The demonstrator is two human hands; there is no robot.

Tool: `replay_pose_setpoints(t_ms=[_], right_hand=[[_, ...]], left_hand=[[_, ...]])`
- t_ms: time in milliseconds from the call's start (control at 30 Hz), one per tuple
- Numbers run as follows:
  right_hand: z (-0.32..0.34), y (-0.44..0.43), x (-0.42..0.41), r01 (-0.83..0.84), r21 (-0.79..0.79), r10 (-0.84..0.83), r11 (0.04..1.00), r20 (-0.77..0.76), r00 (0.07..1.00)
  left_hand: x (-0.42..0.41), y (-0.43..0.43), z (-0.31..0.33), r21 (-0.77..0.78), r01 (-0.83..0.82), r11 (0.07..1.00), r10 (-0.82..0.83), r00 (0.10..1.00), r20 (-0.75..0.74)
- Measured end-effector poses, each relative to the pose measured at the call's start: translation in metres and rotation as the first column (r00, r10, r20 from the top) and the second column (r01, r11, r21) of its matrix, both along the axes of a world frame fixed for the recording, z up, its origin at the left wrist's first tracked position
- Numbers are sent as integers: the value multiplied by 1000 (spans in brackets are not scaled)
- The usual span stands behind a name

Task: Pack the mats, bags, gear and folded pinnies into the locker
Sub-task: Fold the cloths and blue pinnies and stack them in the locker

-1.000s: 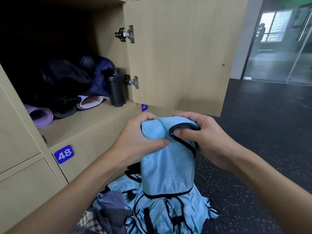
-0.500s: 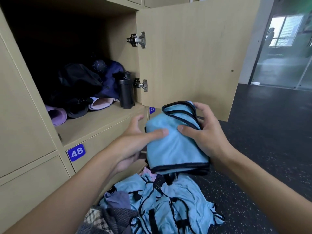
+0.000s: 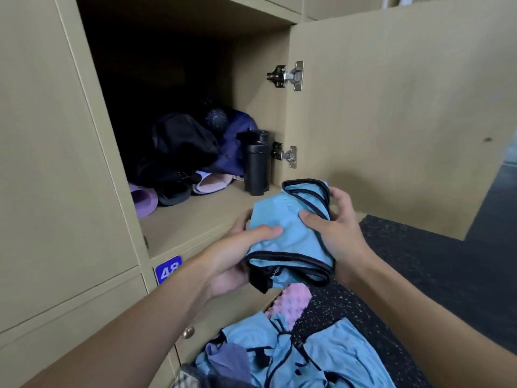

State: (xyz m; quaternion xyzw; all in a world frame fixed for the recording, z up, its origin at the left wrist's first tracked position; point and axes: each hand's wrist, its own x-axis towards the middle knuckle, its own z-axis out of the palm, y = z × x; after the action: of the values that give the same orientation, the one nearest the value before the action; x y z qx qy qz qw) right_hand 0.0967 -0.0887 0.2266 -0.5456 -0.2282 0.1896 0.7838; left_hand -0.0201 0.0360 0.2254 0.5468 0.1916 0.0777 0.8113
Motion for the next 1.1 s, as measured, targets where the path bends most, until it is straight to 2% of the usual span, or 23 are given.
replay_pose_setpoints(t_ms=[100,233,333,400,433,467,533,567,600,667,733,800,867,933,967,1067,1100], right_hand=[[-14,30,12,-18,-30,19,999,28,999],[-31,68,23,-99,-156,118,983,121,986],[-33,97,29,-163,-129,179,978,123,976],[-31,121,36,-131,-77,139,988,111,984],[-31,136,40,-79,-74,88,994,121,989],[-32,151,44,-24,-85,36,996,144,989],[-39,179,53,17,-165,18,986,205,979],[-43,191,57,1,-247,59,969,236,970],[-47,198,61,20,-369,97,929,296,950],[-57,205,69,207,-592,151,779,497,854],[-61,197,70,396,-606,176,690,671,720],[-65,190,71,438,-536,218,722,777,590],[-69,188,73,400,-524,290,752,808,513],[-71,189,74,384,-552,333,741,797,504],[-71,192,74,383,-567,337,730,785,520],[-67,197,76,382,-609,360,695,754,550],[-66,197,77,377,-619,371,689,748,550]], left_hand=[[13,35,0,160,-210,965,219,975,-38],[17,80,12,466,-307,830,373,926,-54],[24,106,27,665,-322,674,462,886,-38],[36,126,36,741,-379,554,520,853,48],[42,135,37,781,-415,467,550,828,111],[47,143,38,854,-411,320,581,797,166],[55,152,28,974,-221,-40,613,765,198],[60,153,18,983,-128,-129,604,776,180],[64,153,7,991,-36,-125,597,795,105],[70,153,-21,987,145,-69,611,788,-73],[69,155,-41,974,210,-81,629,769,-113],[63,159,-50,990,120,-68,601,797,-55],[53,163,-55,998,28,-54,572,820,8],[47,164,-57,992,39,-122,602,797,43],[45,165,-56,991,71,-115,620,785,16],[48,170,-50,992,112,52,621,775,-120],[49,170,-49,992,105,70,616,777,-126]])
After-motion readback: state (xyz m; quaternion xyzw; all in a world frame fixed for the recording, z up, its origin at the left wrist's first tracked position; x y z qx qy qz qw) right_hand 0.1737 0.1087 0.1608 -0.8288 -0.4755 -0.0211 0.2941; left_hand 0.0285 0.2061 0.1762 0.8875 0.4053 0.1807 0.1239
